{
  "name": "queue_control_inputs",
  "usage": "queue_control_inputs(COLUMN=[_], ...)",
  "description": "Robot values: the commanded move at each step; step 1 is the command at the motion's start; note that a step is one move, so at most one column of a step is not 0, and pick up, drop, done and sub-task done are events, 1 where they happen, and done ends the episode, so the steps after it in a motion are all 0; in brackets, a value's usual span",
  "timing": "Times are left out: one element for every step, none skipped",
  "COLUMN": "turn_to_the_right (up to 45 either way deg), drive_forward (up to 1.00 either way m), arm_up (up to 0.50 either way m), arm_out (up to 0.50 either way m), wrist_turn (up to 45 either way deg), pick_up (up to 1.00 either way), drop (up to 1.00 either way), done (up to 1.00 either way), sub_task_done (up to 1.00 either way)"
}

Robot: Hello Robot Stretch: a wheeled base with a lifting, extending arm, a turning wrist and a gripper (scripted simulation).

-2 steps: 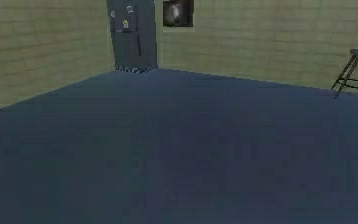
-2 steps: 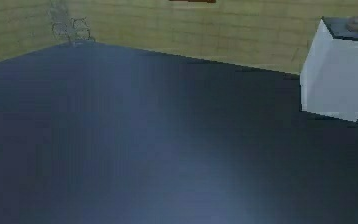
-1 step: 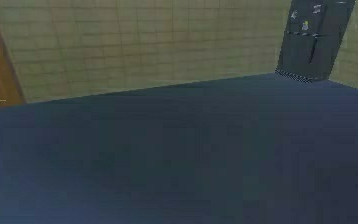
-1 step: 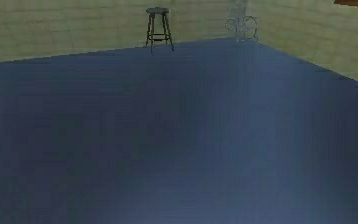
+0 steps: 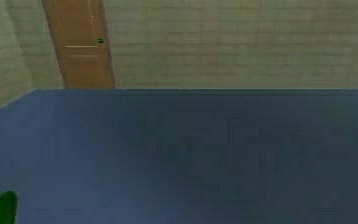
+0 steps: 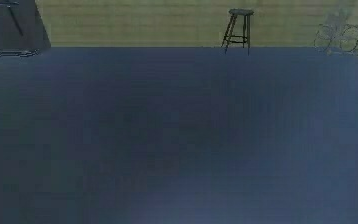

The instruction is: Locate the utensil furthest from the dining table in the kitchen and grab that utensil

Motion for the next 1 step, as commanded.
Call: queue_control_inputs(turn_to_the_right=[0.0], drive_forward=[0.85], arm_up=[0.0], arm_out=[0.0], wrist_turn=[0.0], pick_up=[0.0], drop=[0.0], done=[0.0], sub_task_done=[0.0])
